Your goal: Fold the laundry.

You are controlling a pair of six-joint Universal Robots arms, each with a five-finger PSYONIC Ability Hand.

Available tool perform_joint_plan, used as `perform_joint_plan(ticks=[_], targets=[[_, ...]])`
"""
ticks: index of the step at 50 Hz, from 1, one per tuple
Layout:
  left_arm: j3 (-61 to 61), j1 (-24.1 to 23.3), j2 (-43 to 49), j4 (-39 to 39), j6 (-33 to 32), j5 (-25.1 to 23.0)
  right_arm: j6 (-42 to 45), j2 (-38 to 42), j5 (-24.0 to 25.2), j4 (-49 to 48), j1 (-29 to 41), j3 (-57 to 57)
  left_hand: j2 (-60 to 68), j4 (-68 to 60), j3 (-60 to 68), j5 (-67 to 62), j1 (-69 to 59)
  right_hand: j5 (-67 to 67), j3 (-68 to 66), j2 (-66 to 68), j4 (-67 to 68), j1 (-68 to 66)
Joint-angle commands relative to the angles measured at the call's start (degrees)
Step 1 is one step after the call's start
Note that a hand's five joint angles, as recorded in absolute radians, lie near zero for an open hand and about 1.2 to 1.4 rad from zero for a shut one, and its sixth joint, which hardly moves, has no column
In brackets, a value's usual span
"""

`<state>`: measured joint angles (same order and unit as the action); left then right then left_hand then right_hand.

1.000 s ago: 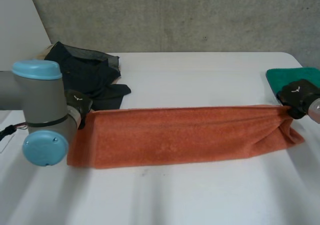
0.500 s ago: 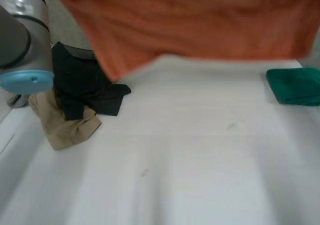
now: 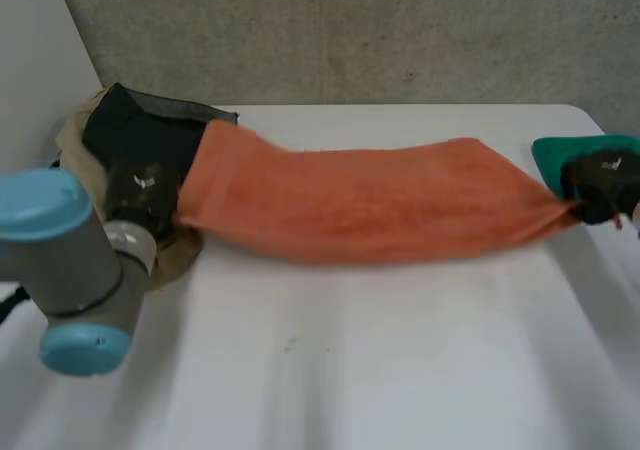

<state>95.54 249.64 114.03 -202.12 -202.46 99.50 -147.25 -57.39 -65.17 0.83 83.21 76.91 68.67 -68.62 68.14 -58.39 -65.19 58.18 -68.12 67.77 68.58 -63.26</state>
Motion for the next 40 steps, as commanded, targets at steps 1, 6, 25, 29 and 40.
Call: perform_joint_plan(ticks=[1, 6, 25, 29, 40], targets=[[4.6, 1.2, 0.9, -3.8, -0.6, -0.4, -1.1, 2.0, 1.0, -4.8, -2.2, 4.9, 11.3, -11.4, 11.9, -11.6, -14.8, 11.5, -11.5, 11.9, 11.1, -16.4], [5.7, 2.1, -0.7, -3.2, -0.4, -0.5, -2.7, 0.6, 1.4, -6.0, -3.3, 7.6, 11.3, -11.4, 11.9, -11.6, -14.8, -6.4, 6.3, -6.0, -6.8, 1.4], [13.2, 2.6, -8.5, 6.6, -1.5, -1.2, -1.9, -8.2, 9.8, -11.7, -9.3, 17.0, 11.3, -11.4, 11.9, -11.6, -14.8, 11.8, -11.9, 12.2, 11.4, -16.7], [17.4, 2.8, -13.9, 15.9, -5.1, -1.3, 3.5, -10.2, 11.0, -0.1, -13.9, 15.5, 11.3, -11.4, 11.9, -11.6, -14.8, 11.8, -11.9, 12.2, 11.4, -16.7], [22.6, 2.7, -24.0, 40.7, -14.8, -3.3, 44.4, -8.9, 7.9, 48.3, -22.7, 7.5, 11.3, -11.4, 11.9, -11.6, -14.8, 11.8, -11.9, 12.2, 11.4, -16.7]])
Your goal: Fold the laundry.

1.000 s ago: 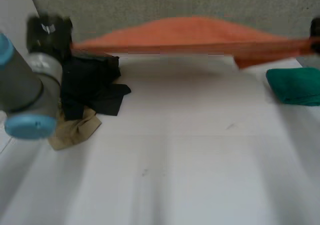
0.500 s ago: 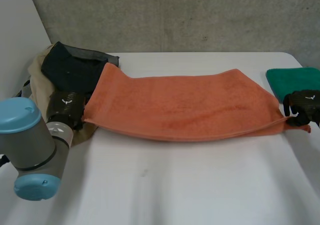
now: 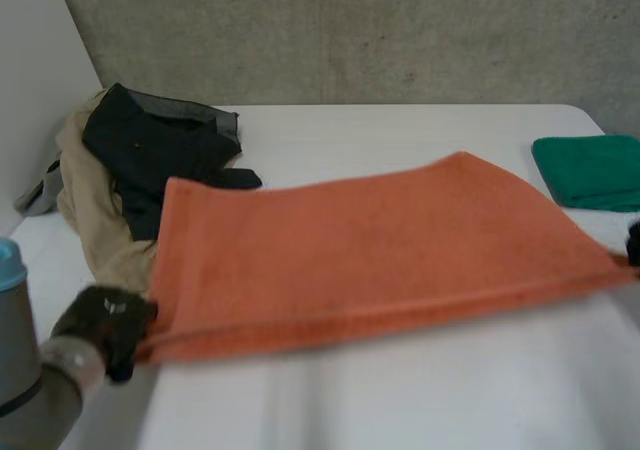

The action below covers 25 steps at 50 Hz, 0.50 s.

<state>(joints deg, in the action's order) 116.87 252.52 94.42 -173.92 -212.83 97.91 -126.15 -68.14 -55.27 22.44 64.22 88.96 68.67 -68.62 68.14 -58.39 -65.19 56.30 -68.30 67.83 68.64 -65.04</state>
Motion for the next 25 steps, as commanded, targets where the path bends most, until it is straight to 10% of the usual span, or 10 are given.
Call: perform_joint_plan(ticks=[1, 18, 25], targets=[[0.8, -0.3, -4.6, 12.5, -4.3, -2.1, 23.2, 2.5, -2.2, 27.0, -3.2, -4.9, 11.3, -11.4, 11.9, -11.6, -14.8, 13.7, -11.7, 12.2, 11.4, -15.0], [-21.3, -4.1, 10.3, 0.4, -4.0, 1.1, 7.9, 5.0, -3.4, 8.8, 8.1, -9.6, 11.3, -11.4, 11.9, -11.6, -14.8, 13.7, -11.7, 12.2, 11.4, -15.0], [-44.2, -4.3, 17.7, -8.2, -3.6, 1.1, -12.6, 5.1, -9.0, -9.9, 16.0, -23.6, 11.3, -11.4, 11.9, -11.6, -14.8, 13.7, -11.7, 12.2, 11.4, -15.0]])
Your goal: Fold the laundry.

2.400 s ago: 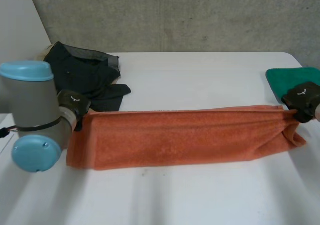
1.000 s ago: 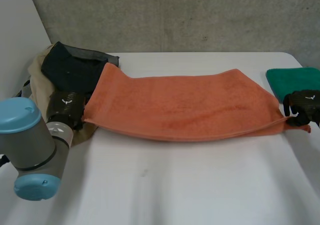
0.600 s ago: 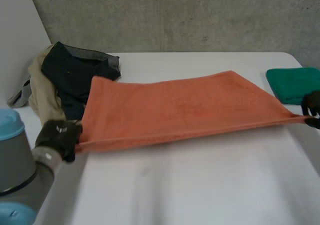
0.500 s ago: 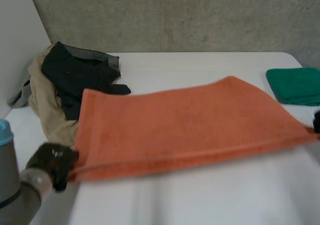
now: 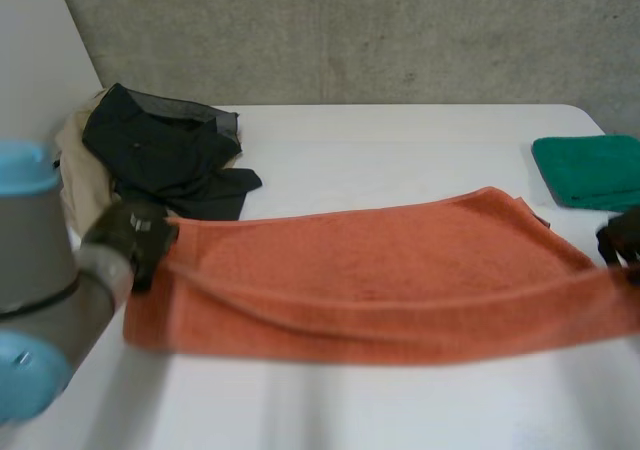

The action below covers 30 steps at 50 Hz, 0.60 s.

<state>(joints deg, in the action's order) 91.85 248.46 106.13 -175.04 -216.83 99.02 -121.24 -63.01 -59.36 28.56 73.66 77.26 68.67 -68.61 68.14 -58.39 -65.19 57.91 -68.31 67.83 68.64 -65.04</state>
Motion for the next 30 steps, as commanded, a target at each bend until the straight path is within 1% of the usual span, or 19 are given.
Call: perform_joint_plan(ticks=[1, 2, 5, 6, 9, 12, 16, 20, 25, 30], targets=[[-22.0, -0.2, 6.0, -8.4, 0.6, -0.1, -20.7, -0.4, -6.0, -18.9, 7.1, -13.7, 11.3, -11.4, 11.9, -11.6, -14.8, 12.1, -11.7, 12.2, 11.4, -15.0], [-27.3, -0.1, 5.9, -11.4, 1.2, 0.1, -27.0, -1.2, -8.7, -24.4, 8.0, -16.9, 11.3, -11.4, 11.9, -11.6, -14.8, 12.1, -11.7, 12.2, 11.4, -15.0], [-33.5, 0.3, 5.5, -16.7, 3.4, 0.0, -36.1, -3.8, -12.8, -32.8, 8.3, -20.3, 11.3, -11.4, 11.9, -11.6, -14.8, 12.1, -11.7, 12.2, 11.4, -15.0], [-36.0, 0.4, 4.9, -20.5, 5.2, 0.2, -41.6, -5.6, -15.2, -38.4, 8.3, -21.5, 11.3, -11.4, 11.9, -11.6, -14.8, 12.1, -11.7, 12.2, 11.4, -15.0], [-39.0, 0.4, 4.5, -26.6, 9.3, 0.2, -48.8, -8.2, -18.3, -47.1, 8.3, -22.7, 11.3, -11.4, 11.9, -11.6, -14.8, 12.1, -11.7, 12.2, 11.4, -15.0], [-39.4, 0.6, 4.5, -27.8, 11.2, 0.4, -49.5, -8.4, -18.4, -47.8, 8.4, -22.9, 11.3, -11.4, 11.9, -11.6, -14.8, 12.1, -11.7, 12.2, 11.4, -15.0], [-38.3, 1.2, 5.0, -26.7, 11.9, 1.1, -48.0, -8.4, -16.8, -46.6, 9.4, -22.8, 11.3, -11.4, 11.9, -11.6, -14.8, 12.1, -11.7, 12.2, 11.4, -15.0], [-34.6, 2.1, 4.9, -25.7, 12.7, 2.2, -46.4, -7.0, -15.0, -44.6, 8.9, -22.4, 11.3, -11.4, 11.9, -11.6, -14.8, 12.1, -11.7, 12.2, 11.4, -15.0], [-26.5, 2.6, 4.9, -26.1, 14.9, 1.7, -45.0, -4.9, -12.5, -37.9, 8.3, -20.6, 11.3, -11.4, 11.9, -11.6, -14.8, 12.1, -11.7, 12.2, 11.4, -15.0], [-17.7, 2.4, 5.4, -26.2, 15.6, -0.6, -40.8, -4.2, -8.4, -31.3, 6.9, -15.0, 11.3, -11.4, 11.9, -11.6, -14.8, 12.1, -11.7, 12.2, 11.4, -15.0]])
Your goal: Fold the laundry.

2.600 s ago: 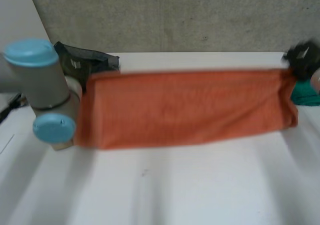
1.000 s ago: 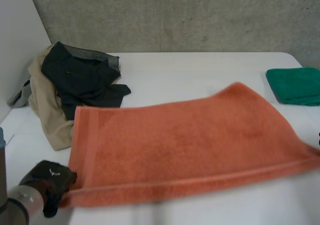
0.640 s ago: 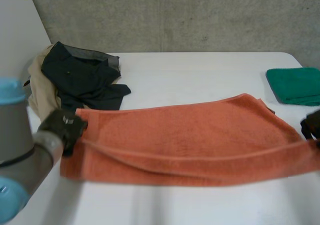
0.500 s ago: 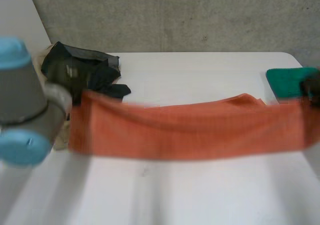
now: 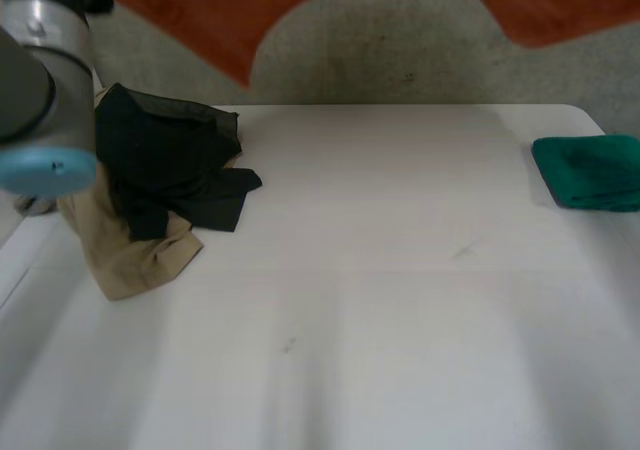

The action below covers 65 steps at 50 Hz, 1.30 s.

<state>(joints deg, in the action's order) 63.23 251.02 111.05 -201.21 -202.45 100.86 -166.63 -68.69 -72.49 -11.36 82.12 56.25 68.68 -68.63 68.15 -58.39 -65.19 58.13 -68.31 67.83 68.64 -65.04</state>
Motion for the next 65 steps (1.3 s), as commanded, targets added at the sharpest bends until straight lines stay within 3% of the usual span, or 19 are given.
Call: perform_joint_plan(ticks=[1, 9, 13, 18, 21, 25, 27, 31, 34, 42, 47, 54, 65], targets=[[12.6, -0.3, 0.7, -0.1, 1.1, -2.9, 5.7, 1.5, 5.4, 9.4, -1.9, 7.3, 11.3, -11.4, 11.9, -11.6, -14.8, 11.9, -11.7, 12.2, 11.4, -15.0], [27.2, -1.2, 2.6, 0.1, -0.3, -4.2, 19.0, 1.7, 10.6, 15.7, -5.1, 20.4, 11.3, -11.4, 11.9, -11.6, -14.8, 11.9, -11.7, 12.2, 11.4, -15.0], [34.9, -2.2, 1.7, 3.9, -6.7, -3.4, 27.7, 1.2, 10.8, 21.7, -8.2, 24.8, 11.3, -11.4, 11.9, -11.6, -14.8, 11.9, -11.7, 12.2, 11.4, -15.0], [46.1, -2.6, -6.5, 14.1, -13.4, -0.5, 43.7, -2.4, 11.6, 37.0, -15.6, 28.2, 11.3, -11.4, 11.9, -11.6, -14.8, 11.9, -11.7, 12.2, 11.4, -15.0], [49.9, -2.6, -11.9, 20.3, -14.0, -0.1, 51.8, -3.8, 12.5, 44.7, -19.1, 29.2, 11.3, -11.4, 11.9, -11.6, -14.8, 11.9, -11.7, 12.2, 11.4, -15.0], [52.9, -2.3, -20.3, 32.1, -13.1, -3.0, 68.2, -4.5, 14.2, 58.2, -23.9, 30.8, 11.3, -11.4, 11.9, -11.6, -14.8, 11.9, -11.7, 12.2, 11.4, -15.0], [52.9, -1.9, -22.0, 35.1, -12.4, -4.7, 71.8, -4.4, 14.5, 60.3, -24.2, 31.1, 11.3, -11.4, 11.9, -11.6, -14.8, 11.9, -11.7, 12.2, 11.4, -15.0], [51.0, -0.8, -21.1, 36.3, -11.9, -8.4, 69.9, -3.2, 14.7, 57.7, -23.1, 30.7, 11.3, -11.4, 11.9, -11.6, -14.8, 11.9, -11.7, 12.2, 11.4, -15.0], [47.3, -0.8, -17.0, 34.2, -11.7, -8.3, 65.0, -1.7, 14.7, 52.4, -19.8, 30.0, 11.3, -11.4, 11.9, -11.6, -14.8, 11.9, -11.7, 12.2, 11.4, -15.0], [34.1, -1.6, -3.9, 28.9, -11.0, -0.8, 49.6, 3.1, 14.3, 34.1, -11.7, 26.4, 11.3, -11.4, 11.9, -11.6, -14.8, 11.9, -11.7, 12.2, 11.4, -15.0], [24.6, -2.9, 2.6, 26.8, -8.7, 2.6, 41.1, 7.4, 11.2, 21.5, -7.2, 23.3, 11.3, -11.4, 11.9, -11.6, -14.8, 11.9, -11.7, 12.2, 11.4, -15.0], [12.3, -3.6, 10.6, 25.5, -8.0, 4.0, 36.6, 12.9, 6.2, 10.2, -3.0, 18.8, 11.3, -11.4, 11.9, -11.6, -14.8, 11.9, -11.7, 12.2, 11.4, -15.0], [-3.6, -4.3, 21.7, 26.7, -8.0, 6.5, 34.6, 20.3, 3.2, -0.4, 2.7, 11.9, 11.3, -11.4, 11.9, -11.6, -14.8, 11.9, -11.7, 12.2, 11.4, -15.0]])
